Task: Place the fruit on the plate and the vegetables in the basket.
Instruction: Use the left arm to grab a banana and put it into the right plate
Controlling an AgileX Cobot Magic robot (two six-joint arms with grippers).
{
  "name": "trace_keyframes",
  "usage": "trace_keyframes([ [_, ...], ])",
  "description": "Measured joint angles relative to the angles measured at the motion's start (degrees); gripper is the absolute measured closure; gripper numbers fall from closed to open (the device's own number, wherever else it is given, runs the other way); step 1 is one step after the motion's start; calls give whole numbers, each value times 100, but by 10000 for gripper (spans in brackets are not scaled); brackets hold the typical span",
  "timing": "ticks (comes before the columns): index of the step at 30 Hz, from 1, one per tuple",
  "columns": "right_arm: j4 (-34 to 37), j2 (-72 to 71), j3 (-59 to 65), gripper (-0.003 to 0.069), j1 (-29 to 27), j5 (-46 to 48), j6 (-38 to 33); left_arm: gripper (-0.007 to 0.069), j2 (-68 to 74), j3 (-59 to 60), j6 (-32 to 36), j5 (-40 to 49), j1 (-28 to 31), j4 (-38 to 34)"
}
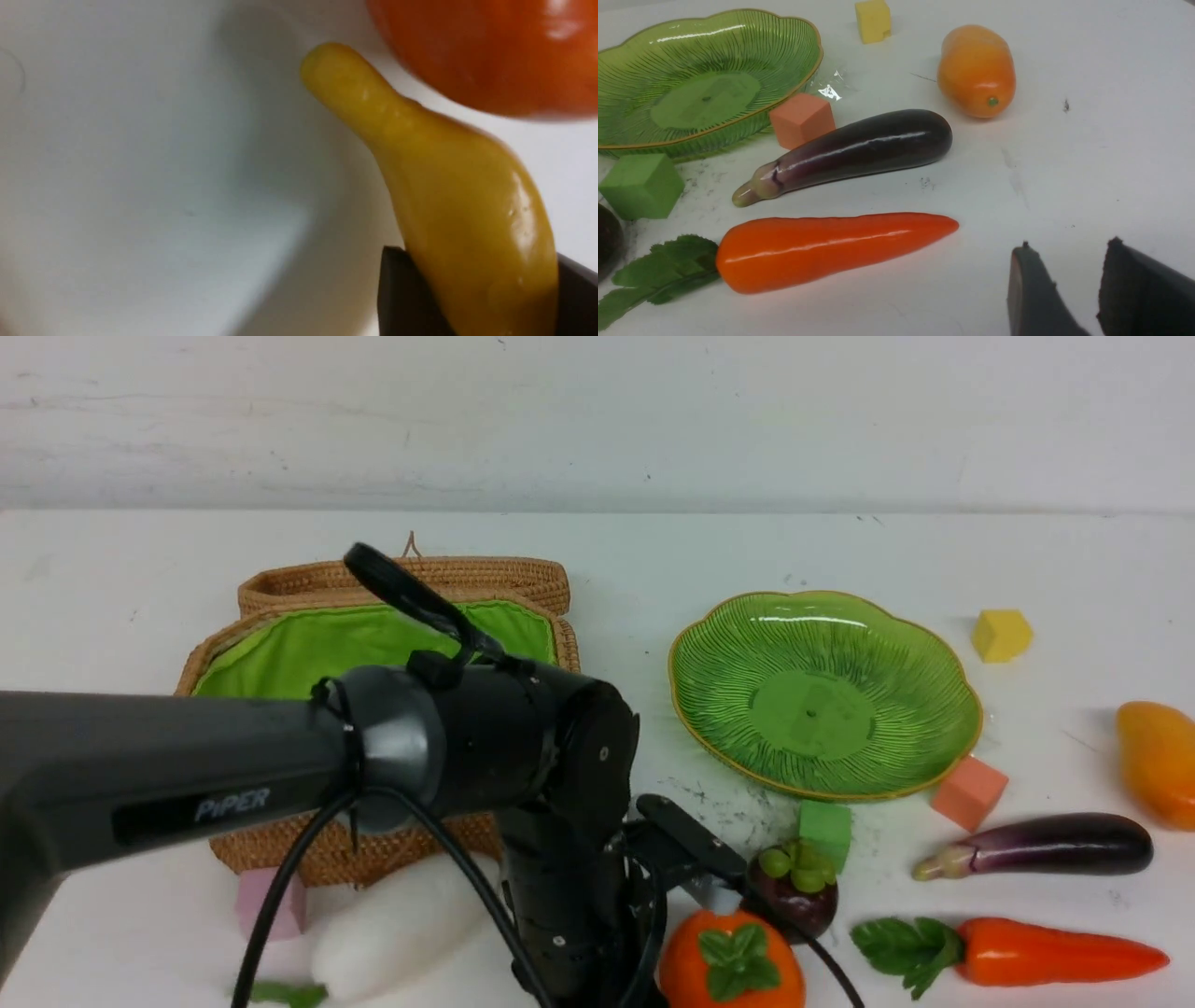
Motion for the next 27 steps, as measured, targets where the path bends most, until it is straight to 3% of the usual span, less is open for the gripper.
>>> trace_keyframes([
  [15, 0, 0, 0, 417, 0, 0, 18, 315, -1491, -565, -176, 400, 0, -262],
  [22, 0, 0, 0, 417, 0, 0, 18, 315, -796, -2221, -519, 652, 0, 116],
  [27, 0, 0, 0, 417, 0, 0, 20, 315, 527, -4066, -519, 785, 6, 176],
])
